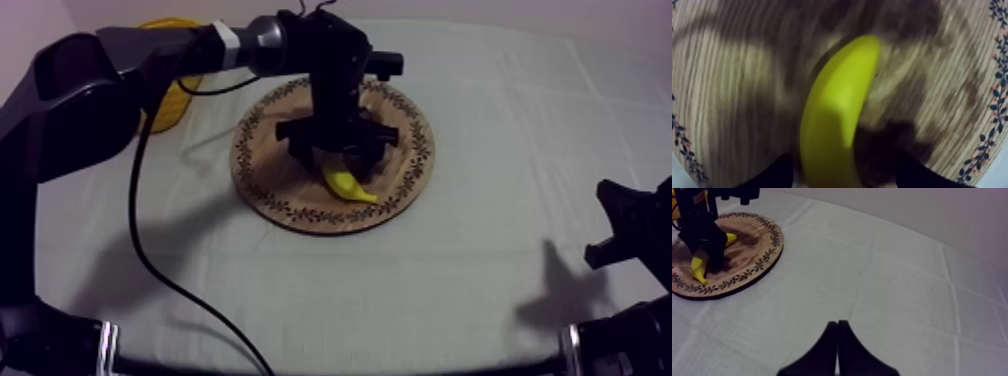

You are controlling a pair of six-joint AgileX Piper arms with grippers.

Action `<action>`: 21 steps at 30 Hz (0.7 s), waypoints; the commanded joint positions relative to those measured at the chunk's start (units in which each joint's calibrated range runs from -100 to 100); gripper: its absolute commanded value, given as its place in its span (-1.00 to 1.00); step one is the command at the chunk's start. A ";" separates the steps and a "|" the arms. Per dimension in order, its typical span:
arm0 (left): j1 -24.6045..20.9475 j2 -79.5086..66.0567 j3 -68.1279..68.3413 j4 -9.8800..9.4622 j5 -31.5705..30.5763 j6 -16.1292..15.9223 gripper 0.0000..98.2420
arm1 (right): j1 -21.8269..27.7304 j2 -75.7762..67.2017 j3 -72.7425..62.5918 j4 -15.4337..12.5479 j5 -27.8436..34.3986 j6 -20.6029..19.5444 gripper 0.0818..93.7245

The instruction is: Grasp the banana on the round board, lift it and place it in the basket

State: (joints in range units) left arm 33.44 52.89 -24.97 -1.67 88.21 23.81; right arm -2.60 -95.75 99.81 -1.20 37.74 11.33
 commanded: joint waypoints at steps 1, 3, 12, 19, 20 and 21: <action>0.06 0.26 -0.62 -0.11 -0.01 -0.43 0.23 | 0.00 0.00 -0.03 0.01 0.01 -0.08 -0.99; 0.09 0.49 -1.30 -0.22 -0.32 -0.93 0.04 | 0.00 0.00 -0.03 0.01 0.01 -0.08 -0.99; -0.33 0.76 -2.62 -0.36 -1.34 -2.38 -0.39 | 0.00 0.00 -0.03 0.01 0.01 -0.08 -0.99; -1.21 -1.67 -2.10 -0.56 -1.68 -3.72 -0.53 | 0.00 0.00 -0.03 0.01 0.01 -0.08 -0.99; -1.32 -2.34 -1.92 -0.62 -1.52 -3.92 -0.53 | 0.00 0.00 -0.03 0.01 0.01 -0.08 -0.99; -1.43 -3.15 -1.65 -0.66 -1.32 -4.15 -0.54 | 0.00 0.00 -0.03 0.01 0.01 -0.08 -0.99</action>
State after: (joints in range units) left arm 32.11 50.61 -26.87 -2.25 86.71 19.85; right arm -2.60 -95.75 99.81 -1.20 37.74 11.24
